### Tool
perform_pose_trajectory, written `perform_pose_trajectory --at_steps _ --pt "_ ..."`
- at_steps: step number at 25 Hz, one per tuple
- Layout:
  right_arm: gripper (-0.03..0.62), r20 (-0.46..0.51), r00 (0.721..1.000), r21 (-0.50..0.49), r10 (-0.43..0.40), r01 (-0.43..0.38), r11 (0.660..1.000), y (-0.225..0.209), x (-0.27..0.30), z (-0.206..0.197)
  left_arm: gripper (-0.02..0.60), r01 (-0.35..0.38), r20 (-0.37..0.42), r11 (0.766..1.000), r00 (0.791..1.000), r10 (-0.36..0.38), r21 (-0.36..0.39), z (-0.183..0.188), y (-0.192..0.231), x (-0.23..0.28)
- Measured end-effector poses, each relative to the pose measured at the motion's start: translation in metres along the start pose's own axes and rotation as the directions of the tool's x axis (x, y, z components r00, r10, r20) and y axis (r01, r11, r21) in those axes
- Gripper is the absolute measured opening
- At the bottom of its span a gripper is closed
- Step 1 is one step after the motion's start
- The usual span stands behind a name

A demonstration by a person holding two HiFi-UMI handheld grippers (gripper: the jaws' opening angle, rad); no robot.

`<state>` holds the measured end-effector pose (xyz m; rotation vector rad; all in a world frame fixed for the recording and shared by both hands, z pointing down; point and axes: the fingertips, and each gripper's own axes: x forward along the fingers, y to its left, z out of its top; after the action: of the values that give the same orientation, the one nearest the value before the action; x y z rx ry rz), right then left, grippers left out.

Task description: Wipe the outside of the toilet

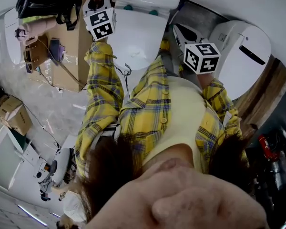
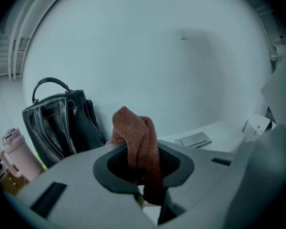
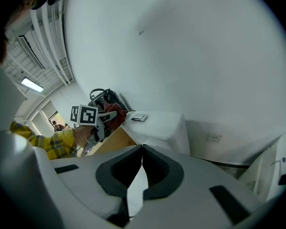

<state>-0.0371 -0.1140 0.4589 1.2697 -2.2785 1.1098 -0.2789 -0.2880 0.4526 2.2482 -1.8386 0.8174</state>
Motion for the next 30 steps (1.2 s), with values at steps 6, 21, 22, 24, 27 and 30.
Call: perform_pose_trajectory --at_steps 6,21,22,24,27,30 --pt "0.026 0.009 1.000 0.028 -0.024 0.023 0.999 -0.009 -0.007 -0.004 0.097 0.077 -0.009 0.997 0.997 -0.077 -0.016 0.000 -0.023 0.013" --pt "0.026 0.050 0.997 0.089 -0.058 0.053 0.995 -0.040 -0.041 -0.010 0.097 0.214 -0.011 0.977 0.977 -0.214 0.015 0.017 -0.082 0.014" --pt "0.026 0.053 0.997 0.089 -0.058 0.053 0.995 -0.041 -0.042 -0.009 0.097 0.219 -0.011 0.975 0.976 -0.219 0.018 0.018 -0.086 0.015" --pt "0.026 0.056 0.997 0.094 -0.060 0.055 0.994 -0.043 -0.044 -0.011 0.097 0.229 -0.011 0.973 0.973 -0.229 0.023 0.020 -0.093 0.015" --pt "0.026 0.057 0.996 0.105 -0.067 0.061 0.993 -0.045 -0.047 -0.015 0.097 0.243 -0.013 0.969 0.970 -0.243 0.036 0.020 -0.102 0.016" --pt "0.026 0.060 0.996 0.113 -0.073 0.066 0.991 -0.047 -0.050 -0.017 0.097 0.247 -0.013 0.968 0.969 -0.247 0.042 0.022 -0.108 0.016"
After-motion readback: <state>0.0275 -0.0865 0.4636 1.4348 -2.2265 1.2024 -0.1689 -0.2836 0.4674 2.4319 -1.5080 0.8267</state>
